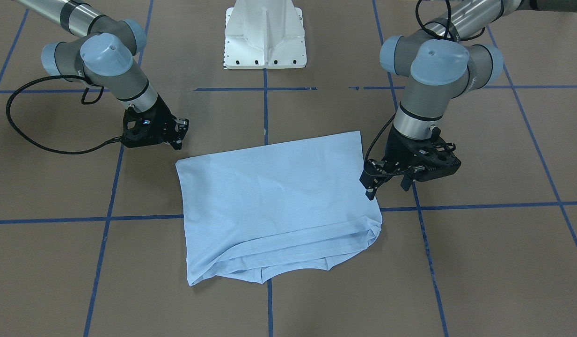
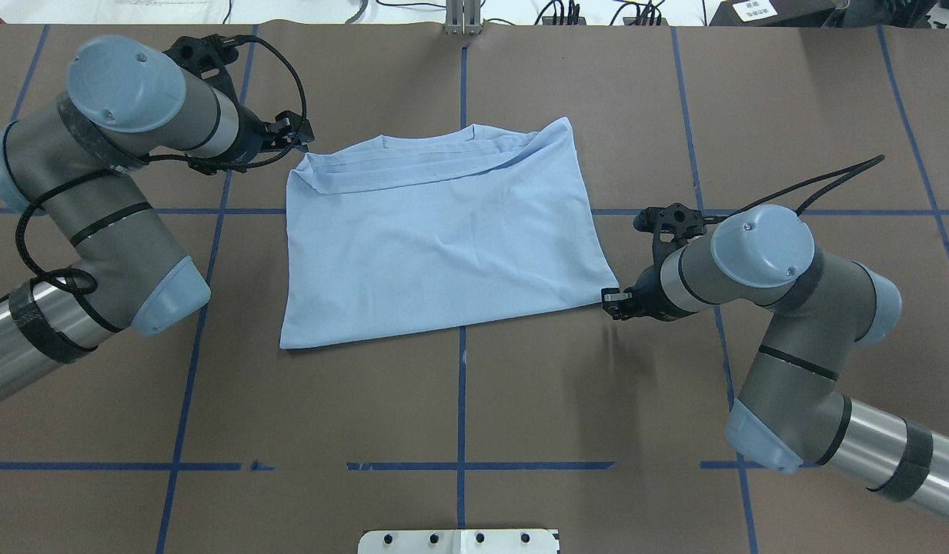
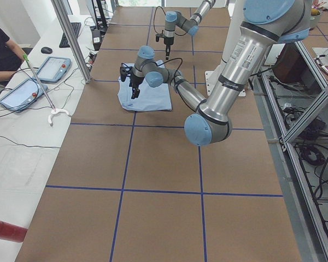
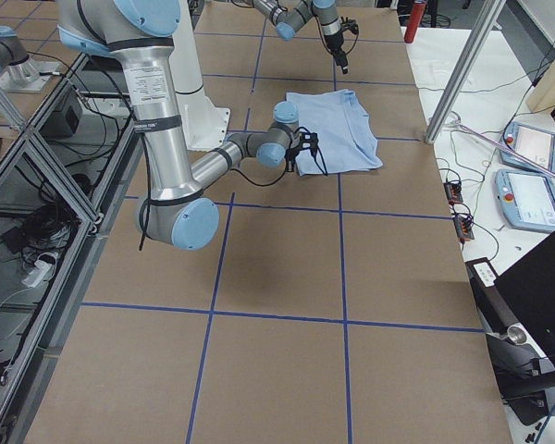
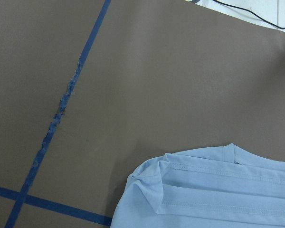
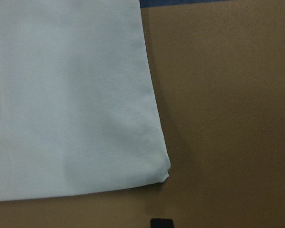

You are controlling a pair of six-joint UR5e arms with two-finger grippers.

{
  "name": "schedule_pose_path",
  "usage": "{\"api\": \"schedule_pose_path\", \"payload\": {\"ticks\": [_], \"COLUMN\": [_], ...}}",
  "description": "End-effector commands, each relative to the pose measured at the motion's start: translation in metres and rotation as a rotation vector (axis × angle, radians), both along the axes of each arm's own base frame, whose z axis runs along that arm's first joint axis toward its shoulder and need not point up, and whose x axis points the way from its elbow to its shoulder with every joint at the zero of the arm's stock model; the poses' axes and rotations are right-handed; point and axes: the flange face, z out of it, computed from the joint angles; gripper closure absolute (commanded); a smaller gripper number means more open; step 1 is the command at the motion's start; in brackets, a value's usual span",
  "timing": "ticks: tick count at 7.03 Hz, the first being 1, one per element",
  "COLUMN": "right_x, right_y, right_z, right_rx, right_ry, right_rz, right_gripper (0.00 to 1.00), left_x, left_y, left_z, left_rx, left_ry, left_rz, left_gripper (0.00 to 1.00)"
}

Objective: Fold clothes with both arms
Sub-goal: 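Move the right gripper down to the folded shirt's side edge while the left arm holds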

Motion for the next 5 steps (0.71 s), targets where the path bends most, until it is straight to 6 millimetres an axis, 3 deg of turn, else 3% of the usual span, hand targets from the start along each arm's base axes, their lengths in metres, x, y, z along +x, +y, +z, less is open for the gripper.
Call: {"api": "schedule_pose_path", "payload": {"ticks": [1,3,4,5], "right_x": [-0.005,-0.016,-0.026,-0.023], "right_y": [-0.01,-0.035,-0.047,-0.053], "right_z": [-0.015,-0.018,-0.01,-0.009], "right_rx": [0.013,0.009,-0.002,-0.005], "right_ry": [-0.01,0.0,0.016,0.019], "right_rz": [0.016,0.039,0.046,0.055], "right_gripper": [0.24,0.3,0.31,0.43], "left_x": [0.001,0.0,0.0,-0.001], "left_y": [0.0,0.0,0.0,0.001], "left_z": [0.002,0.001,-0.002,-0.004], "left_rx": [-0.001,0.001,0.003,0.005], "left_ry": [-0.002,-0.002,0.002,0.006], "left_rz": [0.002,0.001,0.0,-0.001], "left_gripper": [0.01,0.01,0.01,0.01]}}
